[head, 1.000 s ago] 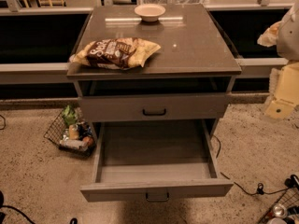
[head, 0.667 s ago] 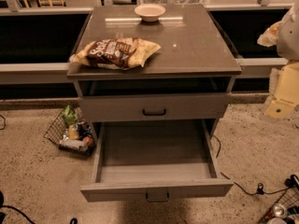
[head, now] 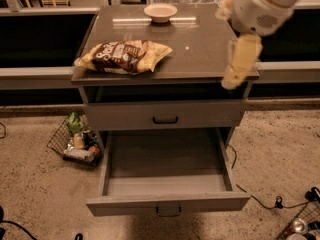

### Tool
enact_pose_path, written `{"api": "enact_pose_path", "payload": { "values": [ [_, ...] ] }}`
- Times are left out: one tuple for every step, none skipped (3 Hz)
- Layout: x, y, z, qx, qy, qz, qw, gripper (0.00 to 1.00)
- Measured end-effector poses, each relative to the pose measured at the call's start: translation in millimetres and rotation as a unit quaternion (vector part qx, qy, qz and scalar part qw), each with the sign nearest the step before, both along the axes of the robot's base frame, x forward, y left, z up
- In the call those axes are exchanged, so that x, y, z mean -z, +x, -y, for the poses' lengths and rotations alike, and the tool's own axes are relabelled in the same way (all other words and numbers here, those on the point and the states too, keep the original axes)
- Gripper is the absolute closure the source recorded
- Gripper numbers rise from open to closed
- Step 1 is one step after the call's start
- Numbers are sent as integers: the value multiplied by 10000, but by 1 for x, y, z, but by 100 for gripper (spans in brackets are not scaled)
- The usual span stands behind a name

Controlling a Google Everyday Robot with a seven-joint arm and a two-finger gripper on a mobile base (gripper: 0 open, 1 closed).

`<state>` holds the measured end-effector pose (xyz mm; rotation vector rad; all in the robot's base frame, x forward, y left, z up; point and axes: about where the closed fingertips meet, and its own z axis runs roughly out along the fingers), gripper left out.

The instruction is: Place brown chip bag into middle drawer

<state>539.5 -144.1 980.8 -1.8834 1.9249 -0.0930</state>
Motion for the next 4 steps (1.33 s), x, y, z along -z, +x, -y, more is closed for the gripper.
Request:
{"api": "enact_pose_path", "payload": {
  "values": [
    [-8,67,-69,-667,771,380,9941,0],
    [-12,79,-76,-702,1028,409,9914,0],
    [-12,77,-75,-698,1000,405,9917,0],
    [1,92,-89,-768,1273,323,9884,0]
  ]
}}
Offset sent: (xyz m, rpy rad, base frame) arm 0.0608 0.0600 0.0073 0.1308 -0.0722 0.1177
